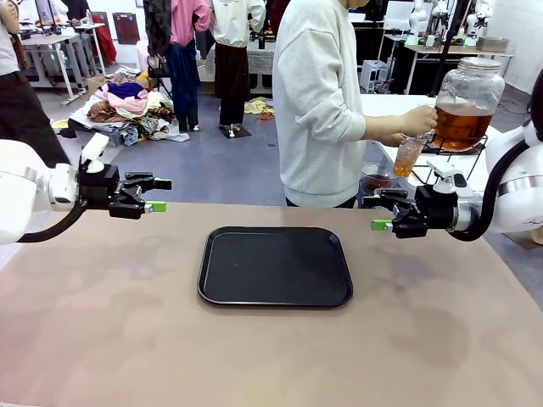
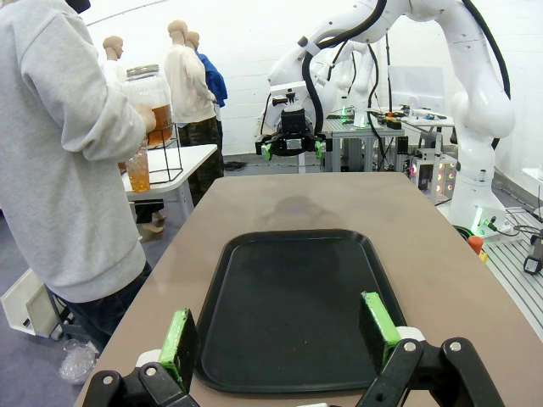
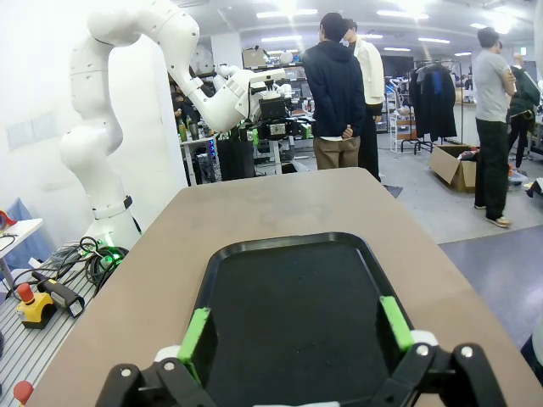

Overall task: Pour the drink into the iced cup.
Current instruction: Open the gripper to release the iced cup you were holding.

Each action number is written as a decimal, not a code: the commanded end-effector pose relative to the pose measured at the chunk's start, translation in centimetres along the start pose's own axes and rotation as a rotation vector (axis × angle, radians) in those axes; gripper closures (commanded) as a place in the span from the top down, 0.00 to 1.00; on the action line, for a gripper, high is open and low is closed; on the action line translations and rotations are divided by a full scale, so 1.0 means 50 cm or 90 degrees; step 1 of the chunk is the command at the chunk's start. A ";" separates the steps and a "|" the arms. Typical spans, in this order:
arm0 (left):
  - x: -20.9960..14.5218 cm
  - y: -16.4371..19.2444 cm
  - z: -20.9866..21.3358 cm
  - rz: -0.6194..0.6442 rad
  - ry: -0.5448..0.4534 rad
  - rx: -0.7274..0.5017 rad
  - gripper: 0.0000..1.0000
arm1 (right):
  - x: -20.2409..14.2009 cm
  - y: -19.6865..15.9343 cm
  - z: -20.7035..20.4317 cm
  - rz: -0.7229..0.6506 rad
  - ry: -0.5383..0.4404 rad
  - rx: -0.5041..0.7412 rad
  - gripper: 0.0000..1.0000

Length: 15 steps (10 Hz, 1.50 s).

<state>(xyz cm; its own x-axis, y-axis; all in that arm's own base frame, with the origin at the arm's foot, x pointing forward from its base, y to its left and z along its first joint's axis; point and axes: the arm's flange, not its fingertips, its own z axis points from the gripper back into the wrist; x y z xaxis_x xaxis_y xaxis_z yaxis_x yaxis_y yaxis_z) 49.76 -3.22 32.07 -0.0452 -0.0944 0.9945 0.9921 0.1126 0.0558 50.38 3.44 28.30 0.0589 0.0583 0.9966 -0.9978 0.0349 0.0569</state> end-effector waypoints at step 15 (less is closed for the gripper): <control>0.004 0.000 -0.002 -0.001 -0.005 0.005 1.00 | 0.005 -0.004 -0.005 0.002 0.003 -0.003 1.00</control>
<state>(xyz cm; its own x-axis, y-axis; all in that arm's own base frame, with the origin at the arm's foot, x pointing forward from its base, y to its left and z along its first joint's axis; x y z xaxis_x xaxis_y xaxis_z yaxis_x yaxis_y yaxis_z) 49.76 -3.22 32.07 -0.0452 -0.0944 0.9945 0.9921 0.1126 0.0558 50.38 3.44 28.30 0.0589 0.0583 0.9966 -0.9978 0.0349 0.0569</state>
